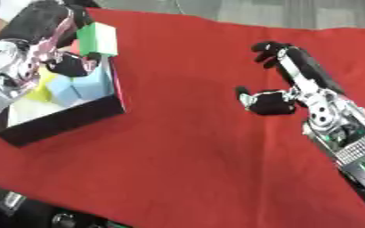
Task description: Pick up the objects with one hand, pass them to the other hand, and then place them into the box on the other side of the table.
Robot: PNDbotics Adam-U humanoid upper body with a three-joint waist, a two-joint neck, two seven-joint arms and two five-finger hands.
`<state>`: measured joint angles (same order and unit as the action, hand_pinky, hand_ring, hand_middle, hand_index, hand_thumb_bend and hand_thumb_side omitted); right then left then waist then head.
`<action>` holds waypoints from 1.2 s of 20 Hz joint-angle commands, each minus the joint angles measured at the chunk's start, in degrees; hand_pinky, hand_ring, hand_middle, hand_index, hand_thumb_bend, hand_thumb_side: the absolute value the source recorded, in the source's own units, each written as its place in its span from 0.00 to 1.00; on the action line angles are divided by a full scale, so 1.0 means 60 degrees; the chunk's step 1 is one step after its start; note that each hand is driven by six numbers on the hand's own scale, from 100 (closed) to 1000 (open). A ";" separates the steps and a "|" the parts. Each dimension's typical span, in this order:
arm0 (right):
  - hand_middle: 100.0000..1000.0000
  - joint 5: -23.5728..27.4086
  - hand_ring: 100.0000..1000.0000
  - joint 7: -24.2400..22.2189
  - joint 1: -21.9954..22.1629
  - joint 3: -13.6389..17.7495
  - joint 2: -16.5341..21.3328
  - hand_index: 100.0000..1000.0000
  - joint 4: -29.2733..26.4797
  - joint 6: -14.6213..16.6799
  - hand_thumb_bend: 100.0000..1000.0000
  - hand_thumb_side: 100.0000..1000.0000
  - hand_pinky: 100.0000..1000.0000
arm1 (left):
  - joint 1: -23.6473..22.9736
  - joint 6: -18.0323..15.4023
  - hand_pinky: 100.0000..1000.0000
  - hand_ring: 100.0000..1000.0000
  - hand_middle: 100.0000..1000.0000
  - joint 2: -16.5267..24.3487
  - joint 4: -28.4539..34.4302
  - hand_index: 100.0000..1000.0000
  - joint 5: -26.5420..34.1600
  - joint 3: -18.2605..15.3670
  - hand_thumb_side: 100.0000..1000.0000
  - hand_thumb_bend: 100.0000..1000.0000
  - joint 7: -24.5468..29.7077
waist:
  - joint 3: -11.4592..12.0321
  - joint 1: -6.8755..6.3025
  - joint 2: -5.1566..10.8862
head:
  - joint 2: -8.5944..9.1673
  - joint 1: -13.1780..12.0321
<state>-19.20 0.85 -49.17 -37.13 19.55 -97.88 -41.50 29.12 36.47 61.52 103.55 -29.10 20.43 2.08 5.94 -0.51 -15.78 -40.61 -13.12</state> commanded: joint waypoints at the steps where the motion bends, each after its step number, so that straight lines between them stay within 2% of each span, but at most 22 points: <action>1: 0.69 0.0169 0.76 0.0235 -0.0162 0.0204 0.0212 0.85 -0.0261 -0.0047 0.21 0.00 0.93 | -0.0006 0.0027 0.71 0.60 0.35 0.0379 -0.0399 0.32 0.0017 -0.0257 0.01 0.17 -0.0240 | -0.0014 0.0111 0.0247 | 0.0106 -0.0116; 6: 0.69 0.0523 0.76 0.0677 -0.0157 0.0286 0.0319 0.84 -0.0316 -0.0152 0.19 0.00 0.92 | -0.0068 -0.0074 0.71 0.61 0.36 0.0287 -0.0890 0.32 -0.0012 -0.0207 0.02 0.18 -0.0353 | -0.0061 0.0157 0.0251 | 0.0048 -0.0147; 10: 0.69 0.0817 0.75 0.1007 -0.0127 0.0355 0.0408 0.84 -0.0406 -0.0252 0.16 0.00 0.92 | -0.0107 -0.0065 0.71 0.62 0.37 0.0255 -0.1201 0.33 -0.0163 -0.0203 0.04 0.21 -0.0262 | -0.0100 0.0175 0.0241 | -0.0007 0.0043; 11: 0.69 0.0889 0.75 0.1099 -0.0120 0.0376 0.0432 0.84 -0.0423 -0.0267 0.11 0.02 0.92 | -0.0121 -0.0022 0.71 0.63 0.37 0.0244 -0.1317 0.34 -0.0228 -0.0216 0.05 0.23 -0.0211 | -0.0111 0.0175 0.0234 | -0.0010 0.0092; 12: 0.69 0.0965 0.75 0.1217 -0.0115 0.0403 0.0452 0.84 -0.0446 -0.0278 0.04 0.11 0.92 | -0.0127 0.0023 0.71 0.63 0.38 0.0225 -0.1436 0.35 -0.0296 -0.0230 0.06 0.23 -0.0150 | -0.0121 0.0174 0.0229 | -0.0011 0.0128; 13: 0.69 0.1067 0.76 0.1355 -0.0110 0.0427 0.0462 0.83 -0.0470 -0.0281 0.00 0.23 0.92 | -0.0122 0.0062 0.72 0.64 0.39 0.0204 -0.1542 0.38 -0.0360 -0.0246 0.07 0.23 -0.0085 | -0.0127 0.0170 0.0224 | -0.0011 0.0151; 14: 0.69 0.1232 0.76 0.1513 -0.0105 0.0457 0.0466 0.83 -0.0496 -0.0260 0.00 0.29 0.93 | -0.0112 0.0108 0.74 0.66 0.44 0.0182 -0.1645 0.47 -0.0410 -0.0271 0.07 0.21 -0.0021 | -0.0132 0.0165 0.0219 | -0.0009 0.0166; 15: 0.70 0.1421 0.76 0.1681 -0.0104 0.0476 0.0475 0.84 -0.0517 -0.0220 0.00 0.31 0.93 | -0.0101 0.0158 0.75 0.68 0.49 0.0161 -0.1736 0.55 -0.0454 -0.0296 0.08 0.21 0.0036 | -0.0136 0.0160 0.0216 | -0.0008 0.0178; 16: 0.70 0.1608 0.77 0.1845 -0.0106 0.0484 0.0488 0.84 -0.0530 -0.0170 0.00 0.30 0.93 | -0.0096 0.0209 0.78 0.74 0.61 0.0148 -0.1819 0.72 -0.0504 -0.0308 0.09 0.24 0.0110 | -0.0140 0.0156 0.0213 | -0.0010 0.0187; 17: 0.70 0.1766 0.77 0.1986 -0.0109 0.0475 0.0506 0.84 -0.0534 -0.0124 0.00 0.28 0.93 | -0.0090 0.0253 0.79 0.77 0.66 0.0137 -0.1888 0.78 -0.0570 -0.0315 0.09 0.28 0.0207 | -0.0142 0.0152 0.0212 | -0.0012 0.0194; 18: 0.70 0.1880 0.77 0.2090 -0.0112 0.0459 0.0524 0.84 -0.0531 -0.0089 0.00 0.28 0.93 | -0.0087 0.0307 0.80 0.79 0.68 0.0128 -0.1950 0.80 -0.0639 -0.0326 0.15 0.31 0.0317 | -0.0144 0.0149 0.0212 | -0.0012 0.0199; 19: 0.70 0.1959 0.77 0.2157 -0.0112 0.0444 0.0540 0.84 -0.0524 -0.0069 0.00 0.28 0.93 | -0.0084 0.0378 0.82 0.83 0.72 0.0121 -0.1999 0.83 -0.0710 -0.0338 0.40 0.39 0.0430 | -0.0143 0.0145 0.0212 | -0.0008 0.0206; 21: 0.70 0.2050 0.77 0.2225 -0.0111 0.0419 0.0557 0.83 -0.0511 -0.0047 0.00 0.28 0.93 | -0.0083 0.0503 0.83 0.87 0.75 0.0115 -0.2058 0.85 -0.0887 -0.0336 0.58 0.49 0.0655 | -0.0145 0.0140 0.0213 | -0.0006 0.0222; 22: 0.70 0.2078 0.77 0.2243 -0.0112 0.0413 0.0558 0.83 -0.0513 -0.0037 0.00 0.28 0.93 | -0.0087 0.0546 0.83 0.87 0.75 0.0115 -0.2087 0.85 -0.1003 -0.0326 0.65 0.54 0.0789 | -0.0148 0.0138 0.0213 | -0.0003 0.0229; 24: 0.70 0.2117 0.77 0.2263 -0.0118 0.0408 0.0561 0.83 -0.0530 -0.0023 0.00 0.27 0.93 | -0.0074 0.0599 0.84 0.88 0.75 0.0102 -0.2134 0.85 -0.1263 -0.0321 0.67 0.55 0.1077 | -0.0151 0.0136 0.0214 | -0.0003 0.0236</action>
<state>-6.85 14.05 -48.91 -35.07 21.97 -99.93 -41.75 28.10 39.80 60.84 90.71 -35.57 19.61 7.55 5.01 0.10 -15.78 -40.67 -11.87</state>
